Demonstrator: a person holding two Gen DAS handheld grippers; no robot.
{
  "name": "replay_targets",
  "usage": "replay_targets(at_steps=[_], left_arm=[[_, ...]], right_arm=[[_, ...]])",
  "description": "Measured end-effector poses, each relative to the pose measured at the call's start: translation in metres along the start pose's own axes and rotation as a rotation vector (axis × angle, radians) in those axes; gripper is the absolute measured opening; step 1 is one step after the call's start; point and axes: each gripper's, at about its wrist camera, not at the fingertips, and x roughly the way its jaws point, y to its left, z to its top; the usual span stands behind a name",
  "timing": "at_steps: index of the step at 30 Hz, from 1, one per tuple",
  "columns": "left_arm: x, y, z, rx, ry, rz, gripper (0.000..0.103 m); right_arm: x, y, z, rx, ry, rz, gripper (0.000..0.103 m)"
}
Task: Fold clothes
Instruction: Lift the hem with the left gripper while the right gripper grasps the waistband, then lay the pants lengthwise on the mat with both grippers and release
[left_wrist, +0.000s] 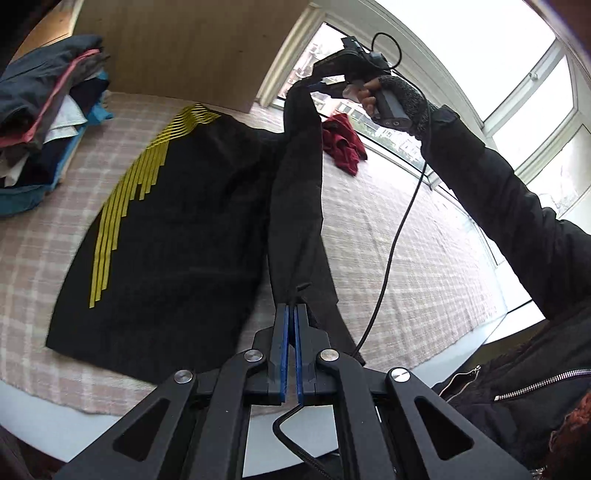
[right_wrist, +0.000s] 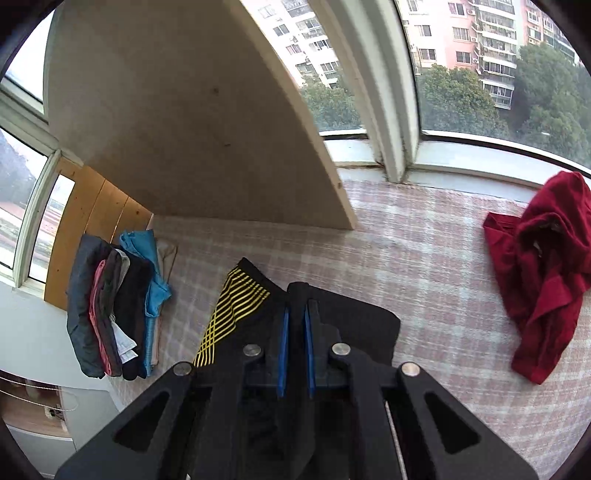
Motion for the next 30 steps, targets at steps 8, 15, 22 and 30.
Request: replay_targets(at_steps=[8, 15, 22, 30], left_arm=[[-0.016, 0.121, -0.014, -0.159, -0.003, 0.069, 0.002], [0.000, 0.175, -0.021, -0.232, 0.040, 0.029, 0.002], [0.012, 0.199, -0.027, -0.285, 0.080, -0.001, 0.002], [0.019, 0.205, -0.028, -0.311, 0.096, -0.017, 0.002]], right_arm=[[0.107, 0.095, 0.014, -0.053, 0.051, -0.119, 0.008], [0.170, 0.122, 0.014, -0.102, 0.109, -0.255, 0.008], [0.176, 0.126, 0.022, -0.119, 0.125, -0.261, 0.023], [0.124, 0.126, 0.021, -0.197, 0.052, -0.220, 0.035]])
